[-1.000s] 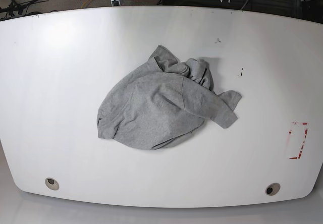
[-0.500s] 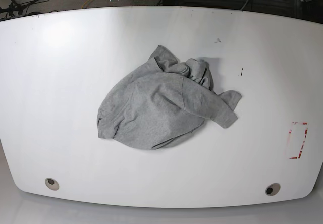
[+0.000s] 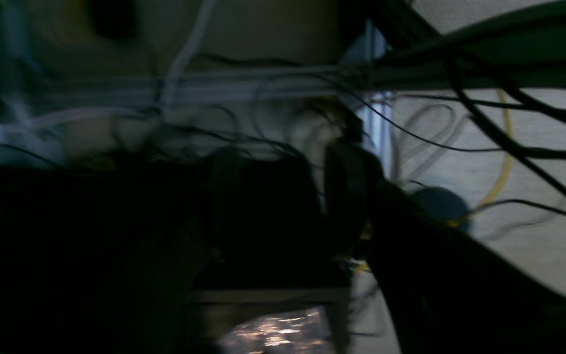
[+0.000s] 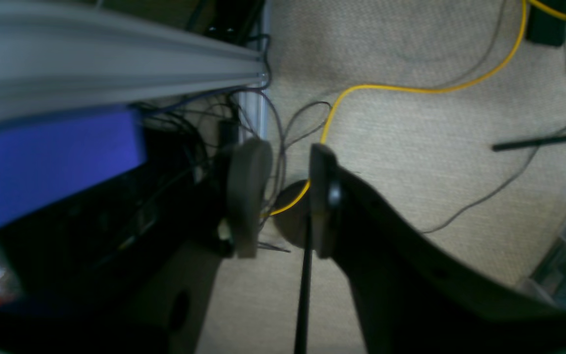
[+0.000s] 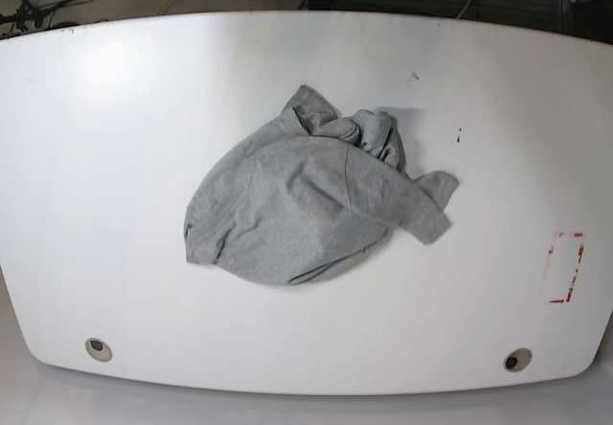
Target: Fold the T-shirt properly
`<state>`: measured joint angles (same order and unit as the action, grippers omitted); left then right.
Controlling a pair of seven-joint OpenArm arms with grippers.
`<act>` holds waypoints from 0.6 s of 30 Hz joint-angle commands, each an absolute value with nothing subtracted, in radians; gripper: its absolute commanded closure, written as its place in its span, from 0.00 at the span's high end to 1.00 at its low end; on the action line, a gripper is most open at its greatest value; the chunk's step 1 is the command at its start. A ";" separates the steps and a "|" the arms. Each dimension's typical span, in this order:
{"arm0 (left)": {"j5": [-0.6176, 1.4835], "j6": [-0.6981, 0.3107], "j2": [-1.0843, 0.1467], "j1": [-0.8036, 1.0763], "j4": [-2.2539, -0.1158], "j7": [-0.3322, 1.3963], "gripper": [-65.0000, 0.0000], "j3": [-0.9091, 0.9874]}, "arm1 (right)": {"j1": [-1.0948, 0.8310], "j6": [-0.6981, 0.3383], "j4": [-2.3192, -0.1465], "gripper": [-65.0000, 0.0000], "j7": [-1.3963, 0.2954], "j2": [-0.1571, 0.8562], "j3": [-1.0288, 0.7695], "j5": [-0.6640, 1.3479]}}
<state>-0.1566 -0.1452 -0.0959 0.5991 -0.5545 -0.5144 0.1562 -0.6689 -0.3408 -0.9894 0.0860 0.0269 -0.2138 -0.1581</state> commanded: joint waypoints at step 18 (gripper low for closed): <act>0.205 -0.150 -0.223 1.087 -1.293 -0.522 0.40 0.153 | -1.164 -0.351 -1.797 0.24 -0.031 0.041 -0.216 0.143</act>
<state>0.1772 -0.1493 -0.2085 1.0492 -1.2503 -0.5098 0.1509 -1.1236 -0.3466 -1.7287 -0.0479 0.0391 -0.2100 0.1207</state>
